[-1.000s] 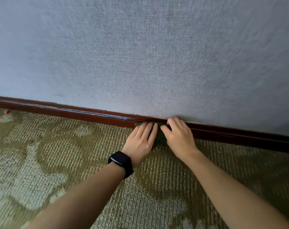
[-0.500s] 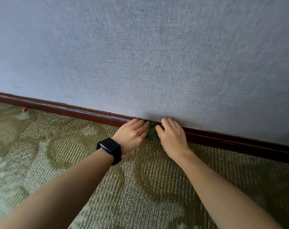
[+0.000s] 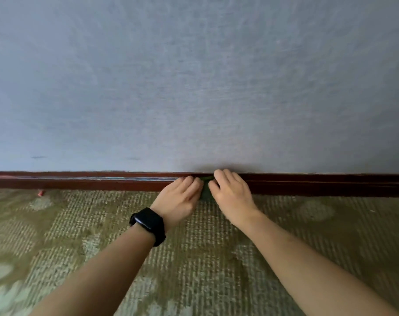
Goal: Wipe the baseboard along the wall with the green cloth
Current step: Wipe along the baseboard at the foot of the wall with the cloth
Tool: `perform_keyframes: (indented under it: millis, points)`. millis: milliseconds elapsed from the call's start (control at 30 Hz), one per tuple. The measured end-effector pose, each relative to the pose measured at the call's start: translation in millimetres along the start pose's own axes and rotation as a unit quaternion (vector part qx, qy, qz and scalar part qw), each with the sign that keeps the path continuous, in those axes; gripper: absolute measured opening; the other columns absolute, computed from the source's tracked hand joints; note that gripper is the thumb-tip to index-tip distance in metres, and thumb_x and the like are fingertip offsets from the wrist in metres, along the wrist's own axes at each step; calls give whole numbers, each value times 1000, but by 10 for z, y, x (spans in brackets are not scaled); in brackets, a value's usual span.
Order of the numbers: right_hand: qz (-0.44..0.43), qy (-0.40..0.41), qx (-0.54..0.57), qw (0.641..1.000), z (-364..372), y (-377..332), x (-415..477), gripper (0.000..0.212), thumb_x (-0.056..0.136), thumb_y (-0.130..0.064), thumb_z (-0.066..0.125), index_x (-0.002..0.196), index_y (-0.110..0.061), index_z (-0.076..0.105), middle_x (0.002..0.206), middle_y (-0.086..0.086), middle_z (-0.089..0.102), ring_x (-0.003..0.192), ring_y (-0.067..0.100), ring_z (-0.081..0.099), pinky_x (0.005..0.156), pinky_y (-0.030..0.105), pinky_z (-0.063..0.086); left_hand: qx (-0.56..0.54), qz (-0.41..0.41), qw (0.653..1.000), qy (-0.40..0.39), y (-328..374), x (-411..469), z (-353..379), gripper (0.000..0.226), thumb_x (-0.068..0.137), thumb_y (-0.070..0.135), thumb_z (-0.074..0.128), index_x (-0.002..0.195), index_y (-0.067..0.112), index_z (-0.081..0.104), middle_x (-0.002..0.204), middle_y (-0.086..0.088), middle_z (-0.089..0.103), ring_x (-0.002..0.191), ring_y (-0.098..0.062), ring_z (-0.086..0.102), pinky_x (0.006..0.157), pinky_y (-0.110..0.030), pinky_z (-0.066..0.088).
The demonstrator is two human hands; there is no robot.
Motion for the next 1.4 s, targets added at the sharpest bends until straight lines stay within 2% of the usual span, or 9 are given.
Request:
perform_keyframes:
  millis: [167,267,433,633,733,833,933,1167,1400]
  points:
    - [23,-13,-20,999,-3,-12,-19,24,47,4,82,60,0,62,63,15,58,55,29,59,51,30,50,-15,-58,997,-45,202,-54,173,44,76,12,38,104,0,70,106,-16,69,93,-28,67,80,-34,55]
    - [38,-22,-49,998,-43,89,-75,26,45,4,84,61,1,63,63,15,57,56,29,57,51,30,49,-73,-78,994,-7,180,92,160,42,80,9,35,97,0,73,99,-15,71,87,-28,68,75,-32,55]
    - [63,-45,-87,993,-99,158,-116,30,44,1,88,64,-1,66,64,14,58,61,27,55,54,31,43,-95,-19,993,62,69,152,84,34,82,4,41,91,-1,74,87,-12,71,76,-26,67,70,-29,54]
    - [19,-33,-31,999,59,-307,163,24,47,1,84,60,0,64,63,11,58,57,25,58,51,26,46,-70,-6,993,90,-282,-233,60,47,96,-1,29,85,-3,75,82,-13,71,71,-25,68,65,-29,55]
    - [11,-31,-8,999,138,-437,236,22,49,1,83,62,-1,66,64,10,60,59,24,59,53,26,47,-58,-13,995,79,-349,-382,136,34,87,2,41,89,-5,74,87,-15,72,75,-27,69,66,-29,56]
    - [-14,-36,-22,999,105,-315,153,5,66,1,65,68,-1,69,69,11,62,64,25,61,57,28,49,-59,-35,995,74,-230,-299,176,33,84,2,42,90,-6,73,91,-18,71,79,-29,68,68,-31,55]
    - [10,-48,-41,998,-11,0,-28,30,73,-3,40,70,0,69,69,13,63,64,28,62,57,29,50,-75,-28,992,98,-4,-59,132,33,84,2,42,96,-5,71,94,-17,70,81,-28,67,70,-32,53]
    - [54,-61,-104,991,-285,708,-477,31,74,-3,40,70,2,70,69,18,63,63,30,63,54,30,47,-117,0,986,121,561,655,61,34,85,4,41,91,-1,74,88,-13,71,78,-25,67,67,-28,53]
    - [18,-26,-71,997,-186,500,-356,14,72,0,55,71,2,69,68,15,62,63,28,61,55,30,47,-77,14,991,104,373,476,120,55,98,0,20,89,-2,74,86,-13,70,74,-26,65,66,-31,51]
Point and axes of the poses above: each hand's wrist, its own x-axis towards the middle knuckle, its own z-axis out of the palm, y = z × x, the point moved 7 cm from there along x, towards the middle knuckle
